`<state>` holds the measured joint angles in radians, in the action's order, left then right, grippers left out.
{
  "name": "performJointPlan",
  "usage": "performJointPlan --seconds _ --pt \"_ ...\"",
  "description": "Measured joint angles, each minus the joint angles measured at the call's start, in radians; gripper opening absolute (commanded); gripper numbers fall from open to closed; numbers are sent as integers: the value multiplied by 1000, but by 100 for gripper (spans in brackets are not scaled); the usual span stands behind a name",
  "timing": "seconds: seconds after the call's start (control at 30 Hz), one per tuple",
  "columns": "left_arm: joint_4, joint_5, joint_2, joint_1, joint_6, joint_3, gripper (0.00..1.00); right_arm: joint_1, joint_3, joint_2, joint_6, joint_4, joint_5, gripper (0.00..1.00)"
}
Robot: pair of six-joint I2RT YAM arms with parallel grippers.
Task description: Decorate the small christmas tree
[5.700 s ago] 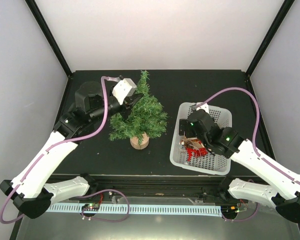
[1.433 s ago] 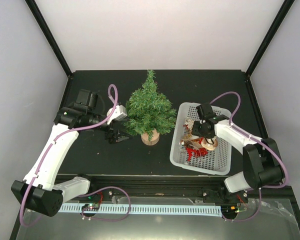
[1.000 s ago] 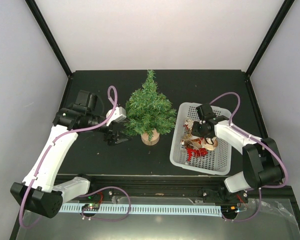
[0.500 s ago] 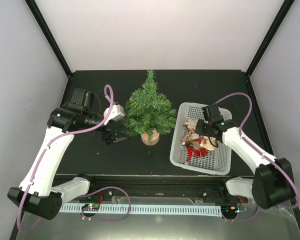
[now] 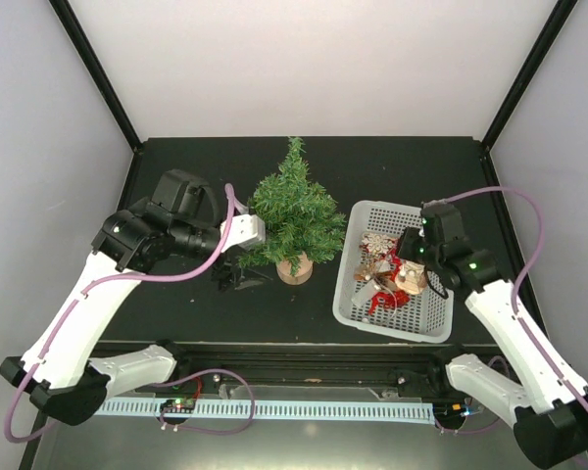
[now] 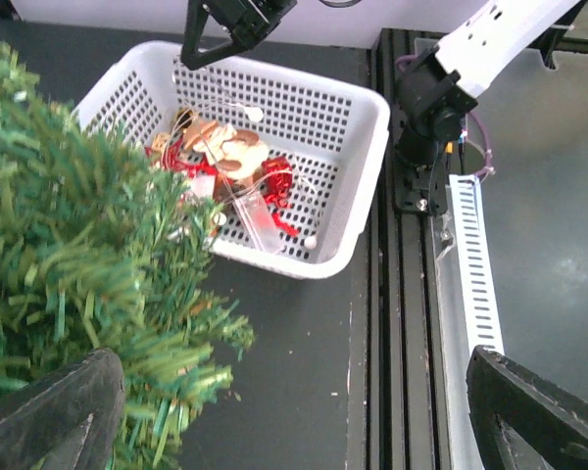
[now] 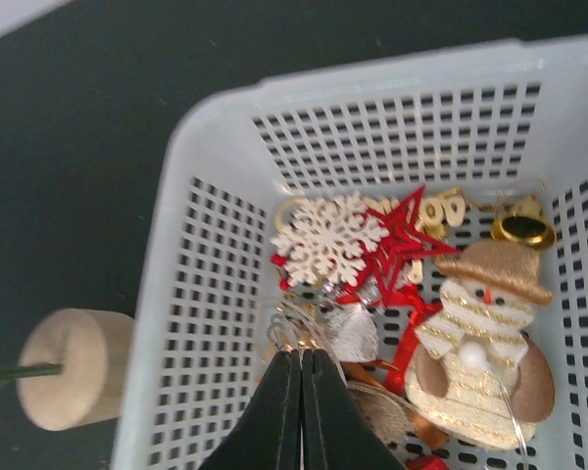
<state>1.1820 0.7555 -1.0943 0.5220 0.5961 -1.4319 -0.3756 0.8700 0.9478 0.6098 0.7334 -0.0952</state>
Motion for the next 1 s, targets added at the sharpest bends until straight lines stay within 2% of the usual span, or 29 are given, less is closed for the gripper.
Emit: performJointPlan --seconds 0.27,0.53,0.73,1.0 --pt "9 -75 -107 161 -13 -141 96 -6 149 -101 -10 80 13 1" --pt "13 -185 -219 300 -13 -253 97 -6 319 -104 -61 156 55 1" --pt "-40 -286 -311 354 -30 -342 97 -6 425 -104 -91 204 87 1" --pt "-190 -352 -425 364 -103 -405 95 -6 494 -127 -119 220 188 1"
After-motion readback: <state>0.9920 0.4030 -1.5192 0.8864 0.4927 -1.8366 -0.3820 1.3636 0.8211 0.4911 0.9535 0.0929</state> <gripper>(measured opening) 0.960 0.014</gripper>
